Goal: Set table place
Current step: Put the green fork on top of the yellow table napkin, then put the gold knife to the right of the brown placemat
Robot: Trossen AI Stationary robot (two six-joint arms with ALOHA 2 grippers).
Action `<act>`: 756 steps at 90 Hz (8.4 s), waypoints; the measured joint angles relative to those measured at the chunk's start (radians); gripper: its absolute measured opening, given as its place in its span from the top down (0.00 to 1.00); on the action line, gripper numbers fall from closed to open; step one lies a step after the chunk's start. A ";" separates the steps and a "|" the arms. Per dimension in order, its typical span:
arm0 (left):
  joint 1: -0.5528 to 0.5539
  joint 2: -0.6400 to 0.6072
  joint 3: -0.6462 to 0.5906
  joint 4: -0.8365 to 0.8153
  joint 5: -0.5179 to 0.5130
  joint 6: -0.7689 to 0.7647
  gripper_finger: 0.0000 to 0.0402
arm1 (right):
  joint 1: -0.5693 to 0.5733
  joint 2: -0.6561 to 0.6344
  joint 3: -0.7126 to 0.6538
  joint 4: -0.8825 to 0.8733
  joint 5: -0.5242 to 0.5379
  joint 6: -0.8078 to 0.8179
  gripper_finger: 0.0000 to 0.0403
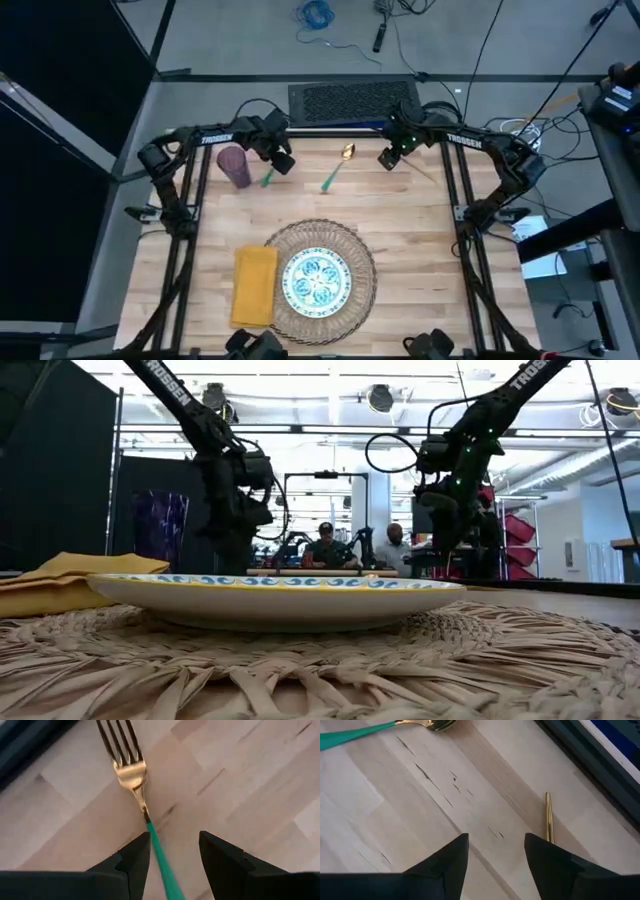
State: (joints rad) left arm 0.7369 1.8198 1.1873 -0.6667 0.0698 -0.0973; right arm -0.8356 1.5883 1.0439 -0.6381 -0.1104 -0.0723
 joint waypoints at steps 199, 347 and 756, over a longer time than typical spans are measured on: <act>-0.052 0.099 0.212 -0.163 0.006 0.129 0.70 | 0.000 0.000 0.000 0.028 0.001 0.000 0.55; -0.051 0.229 0.236 -0.218 -0.049 0.237 0.99 | 0.026 0.000 0.000 0.036 -0.050 0.003 0.55; -1.248 -0.645 -0.138 -0.191 -0.827 -1.079 0.70 | 0.131 0.000 0.000 0.070 -0.127 0.040 0.55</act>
State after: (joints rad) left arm -0.5106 1.1751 1.0492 -0.8582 -0.7572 -1.1759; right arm -0.7044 1.5883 1.0443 -0.5685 -0.2379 -0.0320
